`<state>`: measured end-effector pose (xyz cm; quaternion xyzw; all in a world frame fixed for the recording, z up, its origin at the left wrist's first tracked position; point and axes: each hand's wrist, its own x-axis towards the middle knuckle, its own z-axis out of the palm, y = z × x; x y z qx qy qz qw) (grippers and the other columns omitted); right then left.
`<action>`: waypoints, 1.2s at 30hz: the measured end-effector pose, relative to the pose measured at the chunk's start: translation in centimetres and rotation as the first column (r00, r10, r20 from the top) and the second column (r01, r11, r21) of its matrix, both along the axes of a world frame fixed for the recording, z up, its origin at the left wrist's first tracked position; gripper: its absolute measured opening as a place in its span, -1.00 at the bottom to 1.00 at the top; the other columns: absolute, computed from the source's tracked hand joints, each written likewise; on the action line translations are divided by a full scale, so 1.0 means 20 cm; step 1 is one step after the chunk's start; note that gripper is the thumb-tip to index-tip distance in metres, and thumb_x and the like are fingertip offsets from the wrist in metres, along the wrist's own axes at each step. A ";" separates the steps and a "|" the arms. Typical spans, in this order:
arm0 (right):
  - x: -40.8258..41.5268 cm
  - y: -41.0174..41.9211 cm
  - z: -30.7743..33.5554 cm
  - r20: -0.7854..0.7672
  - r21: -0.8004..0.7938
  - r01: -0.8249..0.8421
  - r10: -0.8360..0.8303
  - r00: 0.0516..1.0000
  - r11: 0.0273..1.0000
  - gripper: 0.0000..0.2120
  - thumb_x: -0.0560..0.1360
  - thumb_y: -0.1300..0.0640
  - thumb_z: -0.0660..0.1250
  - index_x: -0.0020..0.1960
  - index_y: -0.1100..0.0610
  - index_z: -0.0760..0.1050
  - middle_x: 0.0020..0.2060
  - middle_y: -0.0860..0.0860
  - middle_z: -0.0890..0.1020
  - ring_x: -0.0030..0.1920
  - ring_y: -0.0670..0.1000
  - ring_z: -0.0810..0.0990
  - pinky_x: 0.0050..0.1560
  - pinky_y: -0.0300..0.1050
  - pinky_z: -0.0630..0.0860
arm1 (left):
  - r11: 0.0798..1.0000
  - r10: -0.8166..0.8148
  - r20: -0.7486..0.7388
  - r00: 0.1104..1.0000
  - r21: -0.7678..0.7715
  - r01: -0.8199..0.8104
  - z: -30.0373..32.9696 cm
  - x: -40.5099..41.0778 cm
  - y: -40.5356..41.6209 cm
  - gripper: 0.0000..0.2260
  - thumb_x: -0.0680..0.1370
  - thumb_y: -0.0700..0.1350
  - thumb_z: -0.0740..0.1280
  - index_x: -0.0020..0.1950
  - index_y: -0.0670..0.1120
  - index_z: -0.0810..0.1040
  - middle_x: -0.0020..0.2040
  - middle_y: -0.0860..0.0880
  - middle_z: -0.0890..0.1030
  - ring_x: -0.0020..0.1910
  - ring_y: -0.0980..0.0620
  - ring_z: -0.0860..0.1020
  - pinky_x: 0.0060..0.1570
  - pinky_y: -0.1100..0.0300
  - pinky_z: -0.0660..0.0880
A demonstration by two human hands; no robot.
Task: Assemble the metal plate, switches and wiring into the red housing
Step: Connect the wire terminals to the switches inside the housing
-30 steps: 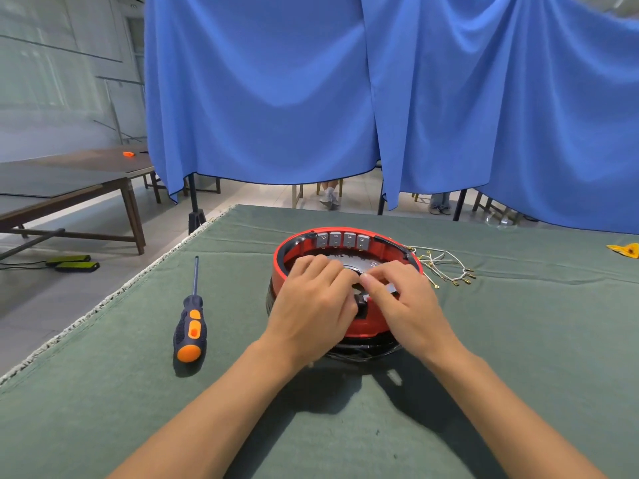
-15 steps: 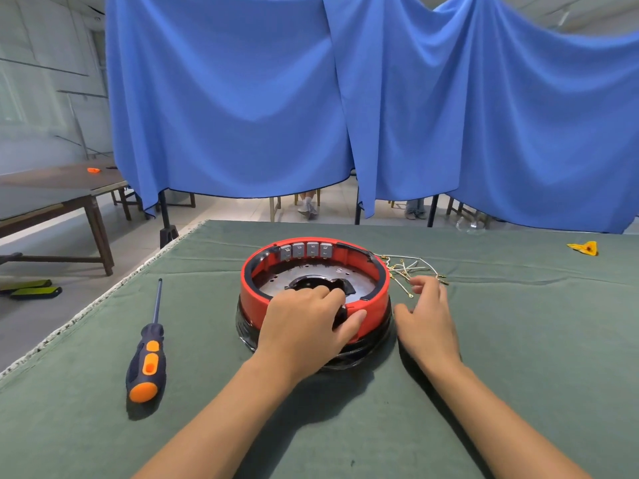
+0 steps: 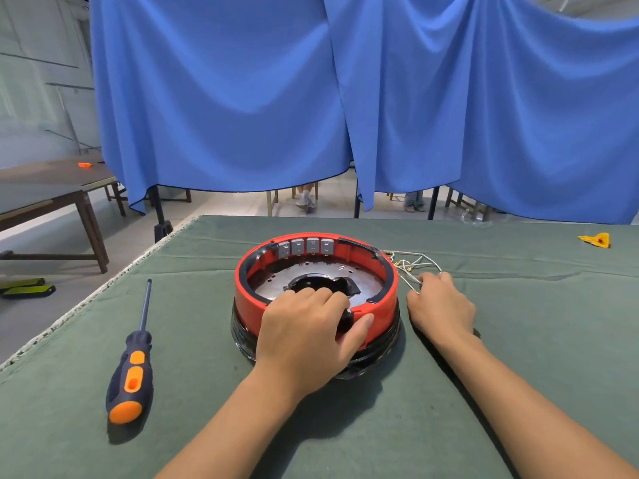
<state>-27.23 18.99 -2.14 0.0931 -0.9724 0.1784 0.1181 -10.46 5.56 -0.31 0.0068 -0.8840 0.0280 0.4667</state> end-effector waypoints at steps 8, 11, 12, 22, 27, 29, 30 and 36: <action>-0.02 -0.01 0.03 0.007 0.076 0.035 -0.036 0.999 0.996 -0.68 0.59 0.09 0.08 0.26 0.18 0.41 0.25 0.19 0.44 0.16 0.22 0.55 0.07 -0.01 0.43 | 1.000 0.004 0.050 0.999 0.024 -0.005 0.01 0.03 0.01 -0.64 0.51 0.18 0.19 -0.28 -0.02 0.61 -0.39 0.06 0.57 -0.40 0.01 0.54 -0.42 0.17 0.43; -0.01 0.02 0.00 -0.018 -0.076 0.048 -0.049 0.999 0.996 -0.83 0.58 0.02 0.18 0.02 0.06 0.50 0.07 0.11 0.60 0.08 0.18 0.58 -0.08 -0.06 0.36 | 1.000 -0.001 0.046 0.999 0.020 0.000 0.01 0.04 0.01 -0.64 0.51 0.17 0.20 -0.29 -0.03 0.60 -0.40 0.06 0.57 -0.41 0.02 0.53 -0.43 0.18 0.42; 0.00 0.03 -0.01 -0.018 -0.135 0.054 -0.057 0.998 0.989 -0.88 0.56 0.01 0.23 -0.07 0.02 0.49 0.00 0.09 0.62 0.04 0.17 0.58 -0.11 -0.08 0.33 | 1.000 -0.004 0.040 0.999 0.020 0.003 0.01 0.04 0.01 -0.64 0.50 0.17 0.20 -0.30 -0.03 0.60 -0.41 0.06 0.56 -0.42 0.02 0.53 -0.44 0.18 0.41; 0.16 0.19 0.04 0.062 -0.919 0.025 0.080 0.995 0.394 -0.84 0.51 0.07 0.36 -0.21 0.09 0.49 -0.59 -0.01 0.58 -0.68 -0.07 0.44 -0.61 -0.28 0.34 | 0.998 -0.014 0.075 0.997 0.059 0.010 0.02 0.05 0.02 -0.64 0.50 0.17 0.20 -0.28 -0.03 0.60 -0.40 0.07 0.57 -0.41 0.03 0.54 -0.43 0.17 0.43; 0.27 0.20 0.10 0.080 -0.984 0.038 0.243 0.967 0.172 -0.87 0.55 0.19 0.18 -0.12 0.09 0.49 -0.43 0.08 0.67 -0.49 0.03 0.64 -0.57 -0.30 0.41 | 0.989 -0.084 0.111 0.990 0.132 0.069 0.04 0.09 0.02 -0.64 0.50 0.17 0.19 -0.21 -0.03 0.65 -0.34 0.08 0.63 -0.35 0.05 0.59 -0.37 0.12 0.49; 0.30 0.20 0.13 0.078 -0.993 0.051 0.273 0.959 0.105 -0.81 0.52 0.18 0.13 -0.12 0.12 0.51 -0.41 0.14 0.68 -0.43 0.08 0.67 -0.53 -0.26 0.46 | 0.979 -0.132 0.122 0.984 0.172 0.110 0.04 0.12 0.03 -0.64 0.51 0.16 0.18 -0.18 -0.02 0.66 -0.31 0.08 0.65 -0.31 0.06 0.61 -0.34 0.09 0.50; 0.31 0.19 0.14 0.075 -0.995 0.055 0.284 0.956 0.080 -0.80 0.52 0.17 0.12 -0.13 0.13 0.52 -0.42 0.16 0.67 -0.42 0.10 0.67 -0.52 -0.25 0.48 | 0.974 -0.154 0.118 0.981 0.188 0.130 0.05 0.13 0.03 -0.65 0.51 0.15 0.18 -0.19 -0.02 0.66 -0.31 0.09 0.65 -0.31 0.06 0.61 -0.33 0.10 0.50; 0.34 0.15 0.21 0.004 -1.000 0.001 0.297 0.955 0.010 -0.81 0.52 0.16 0.31 -0.25 0.15 0.58 -0.43 0.07 0.68 -0.42 0.01 0.68 -0.47 -0.27 0.54 | 0.958 -0.213 0.125 0.969 0.222 0.182 0.07 0.18 0.04 -0.63 0.51 0.15 0.15 -0.21 -0.01 0.66 -0.34 0.09 0.64 -0.34 0.06 0.59 -0.32 0.12 0.48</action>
